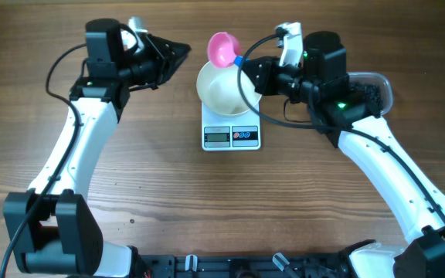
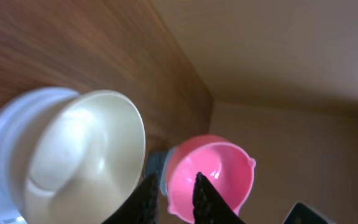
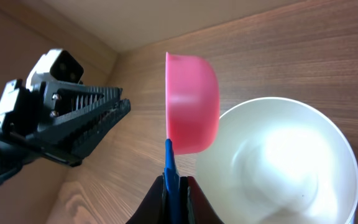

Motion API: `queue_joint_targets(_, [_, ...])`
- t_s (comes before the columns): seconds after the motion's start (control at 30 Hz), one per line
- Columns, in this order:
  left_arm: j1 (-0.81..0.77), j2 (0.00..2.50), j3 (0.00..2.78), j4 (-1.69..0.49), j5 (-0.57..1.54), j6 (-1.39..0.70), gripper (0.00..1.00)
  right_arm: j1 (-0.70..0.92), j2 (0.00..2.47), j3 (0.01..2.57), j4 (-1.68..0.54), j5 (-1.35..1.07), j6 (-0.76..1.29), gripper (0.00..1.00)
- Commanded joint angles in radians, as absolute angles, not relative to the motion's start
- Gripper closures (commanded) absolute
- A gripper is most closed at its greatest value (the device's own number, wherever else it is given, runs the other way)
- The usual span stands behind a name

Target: Scoop item into bowl and weigh 150g on scale

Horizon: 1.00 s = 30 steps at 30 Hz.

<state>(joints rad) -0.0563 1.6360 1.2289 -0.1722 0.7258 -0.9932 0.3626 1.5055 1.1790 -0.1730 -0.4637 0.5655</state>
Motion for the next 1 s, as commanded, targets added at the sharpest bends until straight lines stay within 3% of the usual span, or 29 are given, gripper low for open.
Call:
queue_joint_targets(0.0, [-0.061, 1.608, 1.247, -0.168, 0.699, -1.006, 0.76, 0.366, 1.486, 1.172, -0.158, -0.472, 0.614, 0.96])
queue_joint_targets(0.13, [-0.056, 1.608, 1.247, -0.167, 0.699, -0.965, 0.78, 0.360, 1.486, 1.172, -0.162, -0.464, 0.602, 0.96])
queue_joint_targets(0.3, [-0.032, 1.608, 1.247, -0.167, 0.687, -0.760, 0.80, 0.312, 1.486, 1.172, -0.208, -0.461, 0.556, 0.96])
queue_joint_targets(0.47, [-0.021, 1.608, 1.247, -0.171, 0.620, -0.656, 0.74, 0.258, 1.486, 1.193, -0.293, -0.461, 0.509, 0.96])
queue_joint_targets(0.97, [-0.022, 1.597, 1.248, -0.303, 0.358, -0.448, 0.67, 0.077, 1.485, 1.404, -0.793, -0.303, 0.366, 0.96])
